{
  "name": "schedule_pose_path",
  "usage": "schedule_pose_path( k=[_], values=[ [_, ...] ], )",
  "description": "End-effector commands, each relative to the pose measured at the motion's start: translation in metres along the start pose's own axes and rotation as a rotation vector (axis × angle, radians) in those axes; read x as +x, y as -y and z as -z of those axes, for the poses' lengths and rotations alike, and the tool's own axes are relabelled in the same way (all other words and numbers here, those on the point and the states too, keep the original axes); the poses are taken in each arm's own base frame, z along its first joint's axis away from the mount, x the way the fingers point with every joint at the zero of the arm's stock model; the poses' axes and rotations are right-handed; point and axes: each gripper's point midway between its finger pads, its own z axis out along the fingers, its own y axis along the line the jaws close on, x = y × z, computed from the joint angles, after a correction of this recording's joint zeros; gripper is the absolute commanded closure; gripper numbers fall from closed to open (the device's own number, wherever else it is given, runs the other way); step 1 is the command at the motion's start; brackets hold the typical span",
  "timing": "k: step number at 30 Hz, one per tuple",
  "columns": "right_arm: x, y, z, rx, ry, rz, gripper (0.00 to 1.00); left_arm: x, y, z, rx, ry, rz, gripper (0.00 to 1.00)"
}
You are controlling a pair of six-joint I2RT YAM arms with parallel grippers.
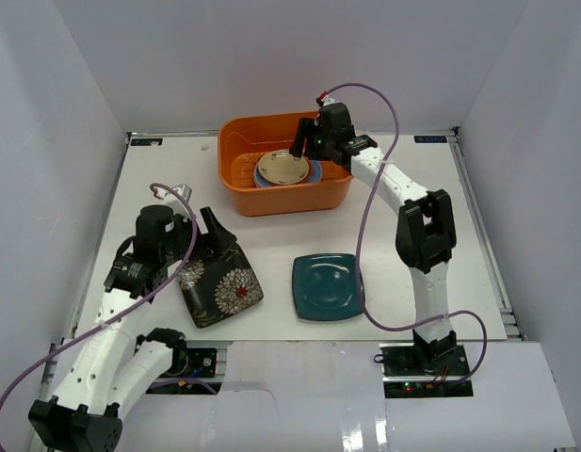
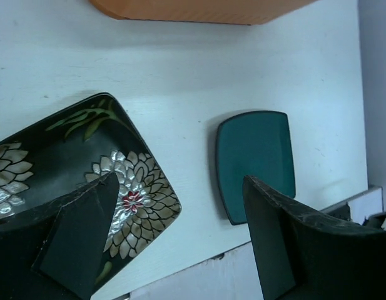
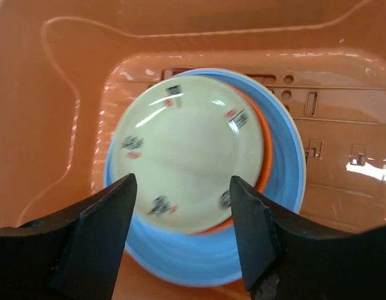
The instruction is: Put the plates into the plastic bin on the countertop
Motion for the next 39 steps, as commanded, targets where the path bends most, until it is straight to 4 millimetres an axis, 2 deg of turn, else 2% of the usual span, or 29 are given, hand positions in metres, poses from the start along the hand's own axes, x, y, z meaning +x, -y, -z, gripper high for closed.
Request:
schedule_pose_path(
  k=[1,2,3,4,5,6,7,8,9,10,11,12,13,14,16,18,19,20,21,22,23,25,26,27,28,29,34,36,39],
  values=[
    [-0.078,-0.049,0.077,-0.123,0.182,0.106,0.32,0.006,0.017,0.005,0.106,-0.019,-0.016,0.1],
    [-0.061,-0.049,0.081,-0.132,0.155,0.122,0.3,0.008,0.021,0.007,0.134,-0.025,-0.022,0.1],
    [-0.055,-0.056,0.093,-0.164,0.153,0.141,0.3,0.011,0.023,0.006,0.151,-0.032,-0.024,0.1],
    [-0.063,-0.073,0.13,-0.21,0.205,0.167,0.3,0.009,0.027,0.007,0.176,-0.022,-0.035,0.1],
    [-0.012,-0.071,0.125,-0.217,0.118,0.19,0.29,0.009,0.034,0.01,0.217,-0.025,-0.044,0.1],
    [-0.017,-0.091,0.159,-0.279,0.195,0.215,0.29,0.003,0.042,0.013,0.249,-0.004,-0.061,0.1],
    [0.001,-0.097,0.169,-0.306,0.191,0.225,0.29,-0.002,0.048,0.017,0.27,0.012,-0.074,0.1],
    [0.065,-0.094,0.163,-0.321,0.076,0.205,0.31,-0.008,0.055,0.021,0.301,0.026,-0.106,0.1],
    [0.076,-0.106,0.173,-0.379,0.104,0.193,0.34,-0.016,0.061,0.026,0.32,0.048,-0.129,0.1],
    [0.095,-0.125,0.194,-0.454,0.1,0.191,0.38,-0.034,0.075,0.038,0.351,0.106,-0.162,0.1],
    [0.116,-0.128,0.197,-0.474,0.065,0.148,0.46,-0.045,0.08,0.043,0.357,0.141,-0.18,0.1],
    [0.143,-0.122,0.197,-0.479,0.027,0.131,0.53,-0.062,0.094,0.056,0.386,0.195,-0.204,0.1],
    [0.163,-0.131,0.2,-0.505,-0.01,0.126,0.58,-0.068,0.1,0.061,0.398,0.214,-0.214,0.09],
    [0.182,-0.129,0.195,-0.498,-0.054,0.106,0.6,-0.072,0.105,0.063,0.411,0.219,-0.222,0.09],
    [0.206,-0.142,0.195,-0.527,-0.103,0.114,0.55,-0.079,0.113,0.07,0.428,0.239,-0.233,0.09],
    [0.228,-0.151,0.186,-0.541,-0.157,0.101,0.46,-0.078,0.115,0.072,0.433,0.244,-0.24,0.09],
    [0.236,-0.152,0.182,-0.544,-0.173,0.093,0.39,-0.077,0.113,0.073,0.431,0.244,-0.241,0.09],
    [0.241,-0.152,0.177,-0.542,-0.184,0.082,0.36,-0.076,0.112,0.073,0.427,0.245,-0.241,0.09],
    [0.256,-0.145,0.163,-0.509,-0.218,0.053,0.34,-0.075,0.112,0.075,0.425,0.251,-0.24,0.09],
    [0.257,-0.147,0.157,-0.513,-0.211,0.042,0.33,-0.072,0.11,0.074,0.424,0.244,-0.237,0.09],
    [0.273,-0.14,0.143,-0.488,-0.251,0.041,0.33,-0.071,0.11,0.074,0.426,0.241,-0.236,0.09],
    [0.276,-0.15,0.131,-0.505,-0.263,0.024,0.33,-0.068,0.11,0.074,0.428,0.235,-0.239,0.09],
    [0.281,-0.153,0.127,-0.518,-0.283,0.017,0.34,-0.066,0.111,0.074,0.43,0.233,-0.245,0.09],
    [0.297,-0.149,0.116,-0.501,-0.319,0.017,0.35,-0.065,0.109,0.073,0.423,0.23,-0.253,0.09],
    [0.297,-0.156,0.111,-0.511,-0.324,0.008,0.4,-0.066,0.108,0.074,0.415,0.237,-0.258,0.09],
    [0.309,-0.152,0.101,-0.497,-0.355,0.004,0.42,-0.065,0.108,0.074,0.412,0.238,-0.265,0.09],
    [0.323,-0.16,0.083,-0.501,-0.386,-0.023,0.5,-0.063,0.104,0.07,0.385,0.239,-0.289,0.09],
    [0.33,-0.159,0.075,-0.485,-0.395,-0.035,0.57,-0.062,0.102,0.068,0.374,0.239,-0.291,0.09],
    [0.334,-0.155,0.07,-0.462,-0.393,-0.078,0.78,-0.065,0.099,0.068,0.351,0.256,-0.299,0.09]
  ],
)
